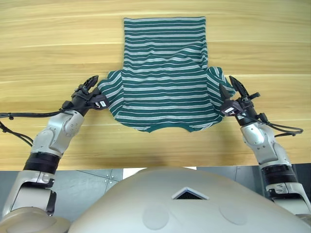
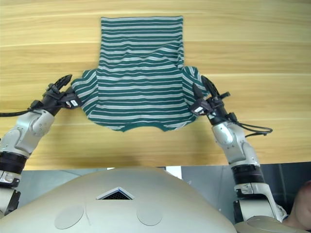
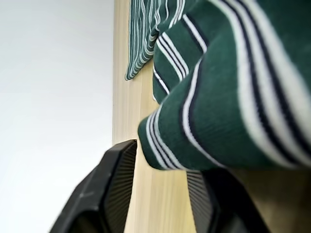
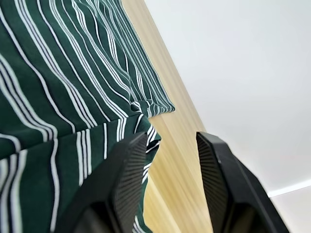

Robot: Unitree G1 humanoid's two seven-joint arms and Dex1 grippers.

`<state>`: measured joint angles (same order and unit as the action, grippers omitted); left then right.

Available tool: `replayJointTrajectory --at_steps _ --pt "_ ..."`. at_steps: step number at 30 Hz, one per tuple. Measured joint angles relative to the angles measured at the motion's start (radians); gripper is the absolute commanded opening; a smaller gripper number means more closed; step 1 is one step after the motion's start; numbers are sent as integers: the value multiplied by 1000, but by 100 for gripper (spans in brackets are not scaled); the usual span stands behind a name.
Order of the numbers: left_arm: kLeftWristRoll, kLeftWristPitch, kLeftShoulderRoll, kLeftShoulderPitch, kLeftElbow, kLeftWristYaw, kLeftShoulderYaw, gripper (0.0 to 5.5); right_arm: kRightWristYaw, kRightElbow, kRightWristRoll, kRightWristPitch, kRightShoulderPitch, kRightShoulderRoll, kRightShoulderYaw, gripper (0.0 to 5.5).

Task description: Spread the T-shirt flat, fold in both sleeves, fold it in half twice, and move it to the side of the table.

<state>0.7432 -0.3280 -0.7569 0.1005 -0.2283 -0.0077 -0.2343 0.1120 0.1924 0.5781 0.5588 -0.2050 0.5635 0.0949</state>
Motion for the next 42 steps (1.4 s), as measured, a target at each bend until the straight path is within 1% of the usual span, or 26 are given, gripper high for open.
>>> replayJointTrajectory --at_steps 7,8,15,22,27,29,33,42 --pt "0 4 -27 7 18 -4 -17 150 0 0 0 0 0 1 0 188" --pt "0 4 -33 8 20 -4 -21 134 0 0 0 0 0 1 0 188" --pt "-5 -5 -53 6 31 -5 -27 69 0 -1 0 0 0 2 0 188" --pt "-82 -37 -47 5 34 -5 -26 2 0 9 0 1 5 2 -1 188" --pt "-91 -40 -44 2 37 -4 -26 0 0 15 0 2 10 2 -1 188" --pt "-120 -56 -25 3 39 -4 -26 0 0 18 0 3 11 2 -1 188" --pt "-228 -106 71 27 73 -19 -39 0 0 19 0 6 11 2 -1 188" --pt "-349 -135 181 54 91 -53 -38 0 0 31 0 7 13 2 0 188"
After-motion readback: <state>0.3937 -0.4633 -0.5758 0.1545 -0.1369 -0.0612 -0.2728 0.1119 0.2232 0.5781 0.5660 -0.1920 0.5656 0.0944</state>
